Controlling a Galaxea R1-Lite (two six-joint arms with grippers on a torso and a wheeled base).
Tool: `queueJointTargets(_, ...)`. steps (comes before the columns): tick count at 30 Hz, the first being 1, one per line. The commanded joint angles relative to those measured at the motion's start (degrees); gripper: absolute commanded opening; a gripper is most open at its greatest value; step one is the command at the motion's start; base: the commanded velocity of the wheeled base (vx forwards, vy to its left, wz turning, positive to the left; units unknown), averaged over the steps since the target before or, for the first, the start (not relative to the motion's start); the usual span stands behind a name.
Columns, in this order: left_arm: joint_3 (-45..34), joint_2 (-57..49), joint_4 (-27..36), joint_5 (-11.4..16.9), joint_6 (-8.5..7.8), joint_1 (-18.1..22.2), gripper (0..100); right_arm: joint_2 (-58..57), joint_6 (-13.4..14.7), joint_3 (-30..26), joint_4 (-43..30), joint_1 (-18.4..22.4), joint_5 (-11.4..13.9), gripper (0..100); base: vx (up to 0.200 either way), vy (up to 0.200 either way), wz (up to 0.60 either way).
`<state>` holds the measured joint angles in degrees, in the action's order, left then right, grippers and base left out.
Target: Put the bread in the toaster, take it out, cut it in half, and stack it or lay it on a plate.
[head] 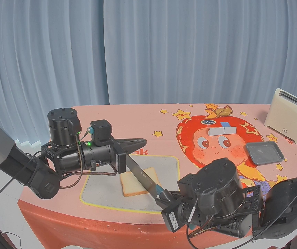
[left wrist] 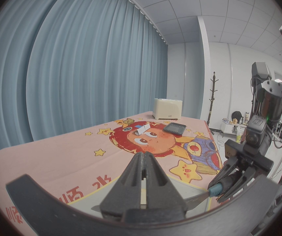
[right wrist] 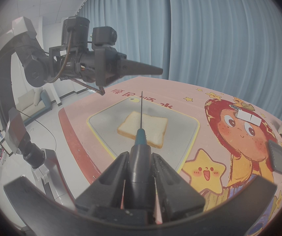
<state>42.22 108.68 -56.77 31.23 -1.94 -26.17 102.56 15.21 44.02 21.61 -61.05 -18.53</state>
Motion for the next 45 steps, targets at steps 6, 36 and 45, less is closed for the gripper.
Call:
queueJointTargets(6,-0.8,1.3,-0.3,0.1,0.0,-0.1,0,0.0,0.0,0.1,0.2,0.1,0.0,0,0.0,0.0,0.0)
queueJointTargets(36,-4.0,-0.5,-0.3,-0.1,0.0,0.0,0,0.2,-0.1,0.0,-0.3,0.0,-0.8,0,0.0,0.0,0.0)
queueJointTargets(45,-4.5,0.0,-0.3,-0.1,-0.08,0.0,0,0.2,-0.1,0.0,-0.3,-0.1,-0.9,0,0.0,0.0,0.0)
